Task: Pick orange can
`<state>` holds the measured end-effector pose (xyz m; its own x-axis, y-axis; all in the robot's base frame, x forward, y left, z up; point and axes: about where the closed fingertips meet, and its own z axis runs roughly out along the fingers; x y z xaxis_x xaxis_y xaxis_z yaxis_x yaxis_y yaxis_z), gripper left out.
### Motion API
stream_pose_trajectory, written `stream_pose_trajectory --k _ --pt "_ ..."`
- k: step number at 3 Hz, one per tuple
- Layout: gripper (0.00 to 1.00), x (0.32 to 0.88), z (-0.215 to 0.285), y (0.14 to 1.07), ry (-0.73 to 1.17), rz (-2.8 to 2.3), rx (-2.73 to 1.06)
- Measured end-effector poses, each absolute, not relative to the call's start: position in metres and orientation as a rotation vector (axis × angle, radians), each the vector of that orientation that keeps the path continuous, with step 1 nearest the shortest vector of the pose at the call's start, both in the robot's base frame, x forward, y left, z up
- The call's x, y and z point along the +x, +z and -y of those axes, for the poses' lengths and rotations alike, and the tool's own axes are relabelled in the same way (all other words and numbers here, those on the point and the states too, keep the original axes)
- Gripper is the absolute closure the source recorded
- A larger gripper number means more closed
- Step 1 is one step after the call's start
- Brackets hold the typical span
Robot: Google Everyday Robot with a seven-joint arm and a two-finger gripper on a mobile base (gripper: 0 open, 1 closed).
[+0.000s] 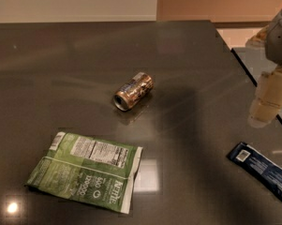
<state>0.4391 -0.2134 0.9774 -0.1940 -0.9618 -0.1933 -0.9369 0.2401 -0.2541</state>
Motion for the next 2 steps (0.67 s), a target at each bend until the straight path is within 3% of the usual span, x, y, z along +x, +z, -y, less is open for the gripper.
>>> stream_pose_trajectory --k 2 --pt "0.0 0.474 0.148 0.957 -0.118 -1.949 -2.034"
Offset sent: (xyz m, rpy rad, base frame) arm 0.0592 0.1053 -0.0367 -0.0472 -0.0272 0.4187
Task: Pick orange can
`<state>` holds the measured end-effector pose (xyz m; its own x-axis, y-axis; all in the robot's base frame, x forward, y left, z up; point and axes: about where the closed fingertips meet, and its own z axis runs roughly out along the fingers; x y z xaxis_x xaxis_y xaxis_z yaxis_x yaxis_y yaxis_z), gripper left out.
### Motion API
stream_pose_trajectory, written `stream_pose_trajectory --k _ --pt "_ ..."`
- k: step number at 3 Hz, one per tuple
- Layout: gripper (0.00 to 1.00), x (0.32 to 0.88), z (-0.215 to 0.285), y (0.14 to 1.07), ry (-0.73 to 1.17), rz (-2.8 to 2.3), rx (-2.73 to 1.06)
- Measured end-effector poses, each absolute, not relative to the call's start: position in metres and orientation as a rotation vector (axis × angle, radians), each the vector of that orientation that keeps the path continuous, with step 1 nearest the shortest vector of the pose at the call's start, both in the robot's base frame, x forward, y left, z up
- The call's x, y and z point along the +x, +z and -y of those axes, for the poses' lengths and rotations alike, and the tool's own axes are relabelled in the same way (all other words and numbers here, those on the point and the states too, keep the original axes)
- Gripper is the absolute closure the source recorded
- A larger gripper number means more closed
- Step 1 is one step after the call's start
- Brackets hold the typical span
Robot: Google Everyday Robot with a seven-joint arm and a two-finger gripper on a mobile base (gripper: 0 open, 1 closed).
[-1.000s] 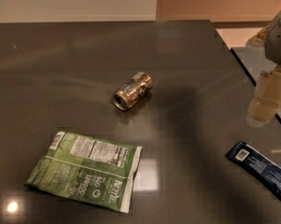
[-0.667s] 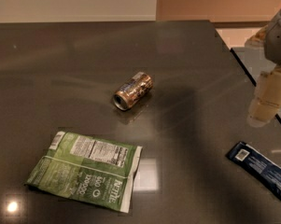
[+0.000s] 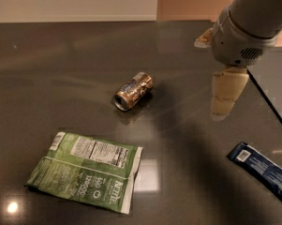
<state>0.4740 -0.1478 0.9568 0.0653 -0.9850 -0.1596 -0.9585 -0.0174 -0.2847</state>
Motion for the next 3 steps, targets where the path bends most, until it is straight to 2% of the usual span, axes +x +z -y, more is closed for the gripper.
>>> stream_pose_trajectory --k 3 --pt "0.0 0.535 0.067 0.932 -0.004 -1.593 -2.36"
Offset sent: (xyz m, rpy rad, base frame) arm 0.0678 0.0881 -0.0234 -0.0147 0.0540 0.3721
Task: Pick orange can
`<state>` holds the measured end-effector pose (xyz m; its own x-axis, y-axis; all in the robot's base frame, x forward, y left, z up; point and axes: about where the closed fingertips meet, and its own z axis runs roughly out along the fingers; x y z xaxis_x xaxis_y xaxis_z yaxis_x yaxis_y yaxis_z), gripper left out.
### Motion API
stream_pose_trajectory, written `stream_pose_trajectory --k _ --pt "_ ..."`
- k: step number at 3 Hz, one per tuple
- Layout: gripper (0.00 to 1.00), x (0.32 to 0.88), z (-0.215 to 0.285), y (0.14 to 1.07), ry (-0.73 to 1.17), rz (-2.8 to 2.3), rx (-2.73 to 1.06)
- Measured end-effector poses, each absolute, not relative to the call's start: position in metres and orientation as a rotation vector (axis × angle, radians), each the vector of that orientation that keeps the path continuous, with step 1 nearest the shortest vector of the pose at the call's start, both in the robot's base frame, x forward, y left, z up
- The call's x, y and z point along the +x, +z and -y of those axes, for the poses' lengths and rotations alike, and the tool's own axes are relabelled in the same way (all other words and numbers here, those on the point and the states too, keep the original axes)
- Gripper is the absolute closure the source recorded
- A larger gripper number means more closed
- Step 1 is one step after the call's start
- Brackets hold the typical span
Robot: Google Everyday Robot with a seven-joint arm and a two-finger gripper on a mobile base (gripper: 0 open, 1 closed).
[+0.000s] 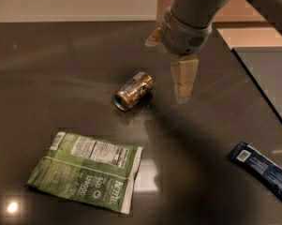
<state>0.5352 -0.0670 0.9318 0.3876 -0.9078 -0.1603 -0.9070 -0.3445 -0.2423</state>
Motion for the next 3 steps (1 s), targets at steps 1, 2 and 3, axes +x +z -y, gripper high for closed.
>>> stream_pose_trajectory --k 1,2,3 --pt "0.0 0.548 0.047 0.916 0.058 -1.457 -2.442" --pt "0.0 0.556 0.027 0.899 0.113 -1.303 -2.522" --pt "0.0 0.56 0.01 0.882 0.14 -1.176 -2.612"
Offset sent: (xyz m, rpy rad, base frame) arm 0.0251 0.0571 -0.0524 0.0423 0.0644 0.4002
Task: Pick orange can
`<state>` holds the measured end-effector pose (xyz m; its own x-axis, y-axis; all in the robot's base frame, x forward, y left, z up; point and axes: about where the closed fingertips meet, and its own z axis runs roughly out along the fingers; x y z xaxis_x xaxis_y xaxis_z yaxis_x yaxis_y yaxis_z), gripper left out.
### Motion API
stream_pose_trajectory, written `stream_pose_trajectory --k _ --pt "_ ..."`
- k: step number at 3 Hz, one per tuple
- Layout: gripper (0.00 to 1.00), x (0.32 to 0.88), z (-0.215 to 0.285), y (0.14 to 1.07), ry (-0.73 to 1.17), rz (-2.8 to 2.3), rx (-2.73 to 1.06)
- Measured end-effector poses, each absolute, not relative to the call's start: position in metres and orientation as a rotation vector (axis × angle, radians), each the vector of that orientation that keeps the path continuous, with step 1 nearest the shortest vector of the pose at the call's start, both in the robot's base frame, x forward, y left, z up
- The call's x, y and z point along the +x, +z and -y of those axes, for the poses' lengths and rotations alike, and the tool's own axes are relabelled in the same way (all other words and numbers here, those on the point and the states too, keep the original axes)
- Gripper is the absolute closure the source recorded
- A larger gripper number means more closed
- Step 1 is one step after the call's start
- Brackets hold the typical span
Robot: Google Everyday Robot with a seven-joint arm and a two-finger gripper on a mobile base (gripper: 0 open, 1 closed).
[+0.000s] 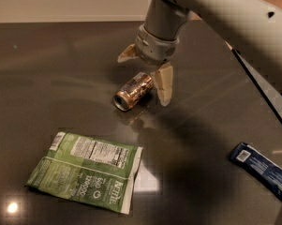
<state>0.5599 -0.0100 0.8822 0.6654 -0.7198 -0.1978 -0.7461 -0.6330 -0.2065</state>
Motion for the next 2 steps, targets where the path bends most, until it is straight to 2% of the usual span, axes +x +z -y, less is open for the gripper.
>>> stream_pose_trajectory --k 2 --pt "0.0 0.555 -0.015 0.854 0.152 -0.998 -2.786"
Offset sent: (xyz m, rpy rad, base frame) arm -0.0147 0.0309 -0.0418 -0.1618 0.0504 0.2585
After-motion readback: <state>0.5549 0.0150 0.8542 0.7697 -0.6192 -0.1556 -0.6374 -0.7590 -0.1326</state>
